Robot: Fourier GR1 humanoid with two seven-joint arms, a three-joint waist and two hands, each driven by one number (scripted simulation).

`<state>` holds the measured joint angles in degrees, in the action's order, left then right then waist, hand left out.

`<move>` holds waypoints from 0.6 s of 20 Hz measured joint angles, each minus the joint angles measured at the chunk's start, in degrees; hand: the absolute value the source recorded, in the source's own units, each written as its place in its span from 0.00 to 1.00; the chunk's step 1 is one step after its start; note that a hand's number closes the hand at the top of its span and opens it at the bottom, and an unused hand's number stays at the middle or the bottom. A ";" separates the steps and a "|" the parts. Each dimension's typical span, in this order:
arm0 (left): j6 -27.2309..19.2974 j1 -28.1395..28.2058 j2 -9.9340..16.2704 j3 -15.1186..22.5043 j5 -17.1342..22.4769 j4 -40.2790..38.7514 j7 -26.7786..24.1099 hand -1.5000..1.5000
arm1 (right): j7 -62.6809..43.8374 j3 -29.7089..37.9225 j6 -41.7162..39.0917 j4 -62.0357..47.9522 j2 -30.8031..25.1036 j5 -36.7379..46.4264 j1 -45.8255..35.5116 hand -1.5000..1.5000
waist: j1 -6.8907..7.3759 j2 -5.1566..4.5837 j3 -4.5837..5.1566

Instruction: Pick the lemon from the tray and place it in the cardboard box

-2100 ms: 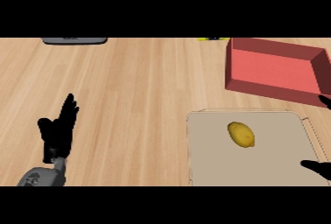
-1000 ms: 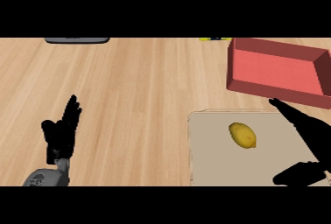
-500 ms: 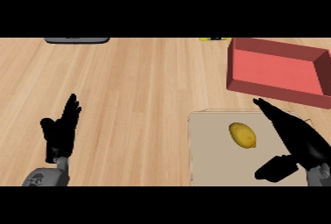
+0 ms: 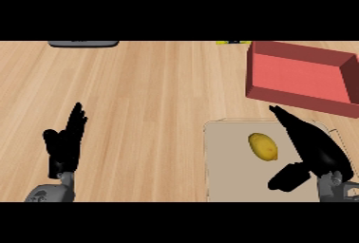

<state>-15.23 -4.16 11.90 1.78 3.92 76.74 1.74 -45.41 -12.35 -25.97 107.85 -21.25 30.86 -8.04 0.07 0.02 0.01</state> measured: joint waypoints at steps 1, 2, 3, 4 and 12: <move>0.13 -0.21 -0.40 -0.10 -0.20 -0.37 -0.21 0.50 | 0.13 -0.32 0.27 -1.09 0.97 1.00 -0.32 0.00 | -0.01 0.00 0.00; 0.69 -0.53 -0.30 -0.82 -0.04 -1.36 -0.84 0.50 | 1.24 -0.02 0.51 -2.16 1.14 1.75 -0.10 0.00 | -0.01 -0.01 0.00; 1.05 0.12 -0.42 -1.12 -0.01 -1.30 -1.26 0.50 | 1.05 -0.33 0.51 -2.07 1.73 2.70 0.32 0.00 | -0.02 -0.01 -0.01; 1.20 0.61 -0.71 -1.13 -0.19 -0.88 -1.30 0.50 | 1.28 -0.01 0.17 -3.11 2.16 3.28 -0.30 0.00 | 0.01 -0.01 -0.01; 2.29 -1.41 -1.26 -2.87 -1.68 -1.91 -0.46 0.50 | 5.05 1.58 -1.01 -8.80 3.74 8.25 -1.32 0.00 | -0.01 -0.02 -0.01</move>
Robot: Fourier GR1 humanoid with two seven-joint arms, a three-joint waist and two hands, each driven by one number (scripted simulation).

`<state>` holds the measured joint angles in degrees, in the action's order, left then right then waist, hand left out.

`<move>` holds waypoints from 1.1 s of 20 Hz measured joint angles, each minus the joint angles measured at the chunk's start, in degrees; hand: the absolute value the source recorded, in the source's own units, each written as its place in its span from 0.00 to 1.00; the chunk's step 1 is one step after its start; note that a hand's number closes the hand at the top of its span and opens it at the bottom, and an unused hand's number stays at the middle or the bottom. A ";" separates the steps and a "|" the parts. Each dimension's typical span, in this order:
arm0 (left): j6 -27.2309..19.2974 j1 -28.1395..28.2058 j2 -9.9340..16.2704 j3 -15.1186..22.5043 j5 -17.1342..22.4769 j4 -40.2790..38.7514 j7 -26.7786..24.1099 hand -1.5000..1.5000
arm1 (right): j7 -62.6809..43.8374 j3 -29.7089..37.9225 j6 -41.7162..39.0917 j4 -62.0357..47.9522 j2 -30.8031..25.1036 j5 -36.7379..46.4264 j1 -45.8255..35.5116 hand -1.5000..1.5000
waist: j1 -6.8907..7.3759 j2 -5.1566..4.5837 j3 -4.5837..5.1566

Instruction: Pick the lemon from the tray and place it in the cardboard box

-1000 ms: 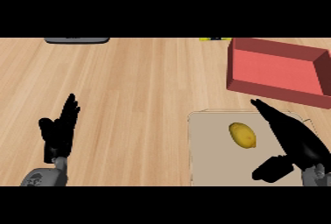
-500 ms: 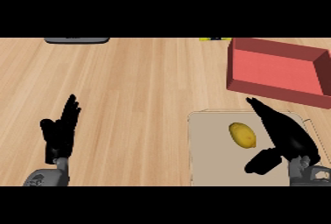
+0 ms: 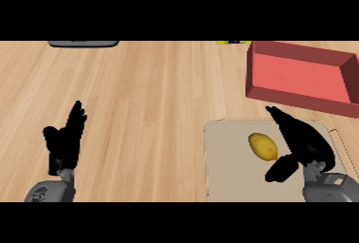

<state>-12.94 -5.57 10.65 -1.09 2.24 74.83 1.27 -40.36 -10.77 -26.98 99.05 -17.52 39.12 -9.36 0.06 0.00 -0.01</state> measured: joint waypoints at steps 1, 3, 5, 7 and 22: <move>0.09 -0.34 -0.17 -0.40 -0.11 -0.37 -0.18 0.50 | 0.01 -0.02 -0.31 -0.39 0.61 0.61 -0.30 0.00 | -0.01 0.01 0.00; 0.45 0.42 -0.42 -0.38 -0.34 0.96 0.48 0.50 | 1.66 0.48 -0.05 -2.35 0.79 1.80 -0.50 0.00 | 0.03 0.01 0.01; 0.48 0.44 -0.60 -0.59 -0.60 1.81 1.45 0.50 | 3.80 1.13 0.53 -4.10 0.80 2.67 -0.12 0.00 | 0.03 0.01 0.00; 0.74 0.27 -1.06 -0.89 -1.01 1.17 1.08 0.50 | 4.39 1.78 0.07 -4.22 1.16 3.53 -0.07 0.00 | -0.01 0.01 -0.01; 2.04 0.28 -2.62 -2.95 -2.76 -0.79 -0.86 0.50 | 11.28 3.20 4.33 -15.17 5.58 10.13 -2.24 0.00 | 0.02 0.00 0.01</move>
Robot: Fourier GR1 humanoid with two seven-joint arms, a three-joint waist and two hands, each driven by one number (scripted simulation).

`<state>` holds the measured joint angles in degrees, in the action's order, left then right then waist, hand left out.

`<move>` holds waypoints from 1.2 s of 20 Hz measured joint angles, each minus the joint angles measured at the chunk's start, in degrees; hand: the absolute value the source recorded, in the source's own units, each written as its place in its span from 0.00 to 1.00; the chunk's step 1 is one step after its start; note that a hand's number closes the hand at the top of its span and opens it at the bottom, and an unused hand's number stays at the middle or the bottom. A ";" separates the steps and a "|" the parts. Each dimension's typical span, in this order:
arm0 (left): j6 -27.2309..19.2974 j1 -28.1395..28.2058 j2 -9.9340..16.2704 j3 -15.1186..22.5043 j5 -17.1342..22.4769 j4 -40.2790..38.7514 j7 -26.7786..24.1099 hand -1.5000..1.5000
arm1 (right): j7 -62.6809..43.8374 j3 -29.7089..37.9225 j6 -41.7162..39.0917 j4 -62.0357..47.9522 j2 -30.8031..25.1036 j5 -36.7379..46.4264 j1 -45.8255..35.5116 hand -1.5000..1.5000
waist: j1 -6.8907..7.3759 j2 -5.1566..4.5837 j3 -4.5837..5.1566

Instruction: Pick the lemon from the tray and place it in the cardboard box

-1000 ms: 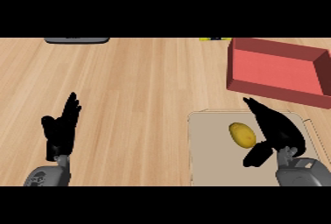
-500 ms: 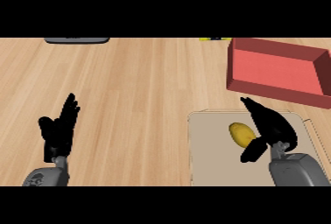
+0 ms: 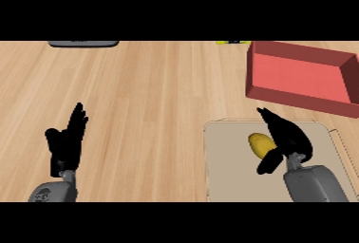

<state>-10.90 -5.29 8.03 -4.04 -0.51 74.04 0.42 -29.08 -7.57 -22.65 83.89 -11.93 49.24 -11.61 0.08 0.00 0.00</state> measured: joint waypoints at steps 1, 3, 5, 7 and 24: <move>0.16 -0.12 0.07 -0.11 -0.17 0.04 0.04 0.50 | 0.50 0.20 0.43 -1.11 0.22 0.52 -0.46 0.00 | 0.02 -0.01 0.00; 0.12 1.04 -0.37 0.31 -0.67 1.36 0.10 0.50 | 1.52 0.79 0.36 -1.77 0.15 0.75 -0.44 0.00 | 0.03 0.01 -0.01; 0.41 0.13 -0.19 -0.14 -0.85 0.59 0.13 0.50 | 2.01 0.56 1.34 -2.75 1.03 1.67 -0.52 1.00 | -0.01 0.01 0.01; 0.74 0.18 0.08 -0.48 -0.62 1.21 0.52 0.50 | 5.20 0.43 2.80 -4.10 0.59 2.00 -0.53 1.00 | -0.01 0.11 0.10; 0.92 1.25 -0.42 -0.59 -1.11 3.43 2.08 0.50 | 25.76 -9.11 7.20 6.31 -8.49 8.53 10.86 1.00 | -0.46 0.17 0.05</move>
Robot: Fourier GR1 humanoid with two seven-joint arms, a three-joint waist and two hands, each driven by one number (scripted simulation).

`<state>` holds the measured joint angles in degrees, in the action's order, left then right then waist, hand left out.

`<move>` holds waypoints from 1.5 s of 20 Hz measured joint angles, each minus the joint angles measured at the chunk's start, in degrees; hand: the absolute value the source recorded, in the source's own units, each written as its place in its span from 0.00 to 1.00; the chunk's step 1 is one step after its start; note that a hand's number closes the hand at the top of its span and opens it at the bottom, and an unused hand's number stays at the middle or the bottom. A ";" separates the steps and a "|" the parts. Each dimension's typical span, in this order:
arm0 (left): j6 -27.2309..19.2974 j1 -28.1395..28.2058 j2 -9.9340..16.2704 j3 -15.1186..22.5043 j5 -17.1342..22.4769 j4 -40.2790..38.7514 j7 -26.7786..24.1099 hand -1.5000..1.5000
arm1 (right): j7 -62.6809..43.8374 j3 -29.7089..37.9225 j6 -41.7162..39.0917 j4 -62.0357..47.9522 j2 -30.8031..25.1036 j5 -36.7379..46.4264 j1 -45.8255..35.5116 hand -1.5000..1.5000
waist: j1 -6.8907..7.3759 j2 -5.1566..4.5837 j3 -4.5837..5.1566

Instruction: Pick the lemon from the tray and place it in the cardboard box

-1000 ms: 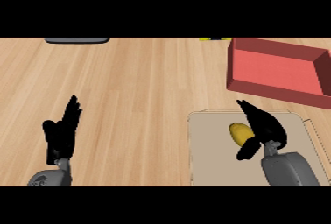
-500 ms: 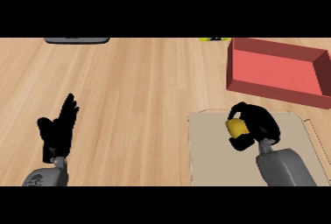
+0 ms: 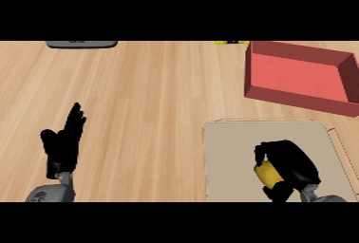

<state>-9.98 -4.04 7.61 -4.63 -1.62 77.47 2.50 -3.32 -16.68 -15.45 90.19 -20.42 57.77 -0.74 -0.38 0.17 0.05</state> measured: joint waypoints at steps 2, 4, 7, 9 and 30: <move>-0.51 0.58 -0.31 0.49 -0.42 1.80 1.44 0.50 | 1.05 -0.13 -0.35 3.43 -1.15 0.29 1.78 1.00 | 0.07 -0.03 -0.03; -0.17 0.27 -0.16 0.03 -0.24 0.90 0.84 0.50 | 2.55 0.47 -0.42 6.52 -2.37 0.24 3.22 1.00 | 0.08 -0.05 -0.03; 0.09 0.36 0.27 -0.48 -0.28 0.34 0.24 0.50 | 4.22 1.69 -0.06 12.30 -3.89 -0.30 5.48 1.00 | -0.02 -0.06 -0.04; -0.32 0.91 -0.30 -0.15 -0.59 0.56 -0.08 0.50 | 4.15 3.03 -1.47 17.66 -4.77 -1.64 6.54 1.00 | -0.09 -0.02 -0.04; 0.42 -1.25 -0.22 -0.79 -0.49 -0.58 0.23 0.50 | -0.87 34.29 -13.76 25.59 -10.79 -24.00 -10.90 1.00 | 0.64 -0.20 -0.04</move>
<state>-9.56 -5.29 7.39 -5.42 -2.12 76.89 2.73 -4.19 17.61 -29.20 115.78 -31.21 33.77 -11.64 0.26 -0.03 0.01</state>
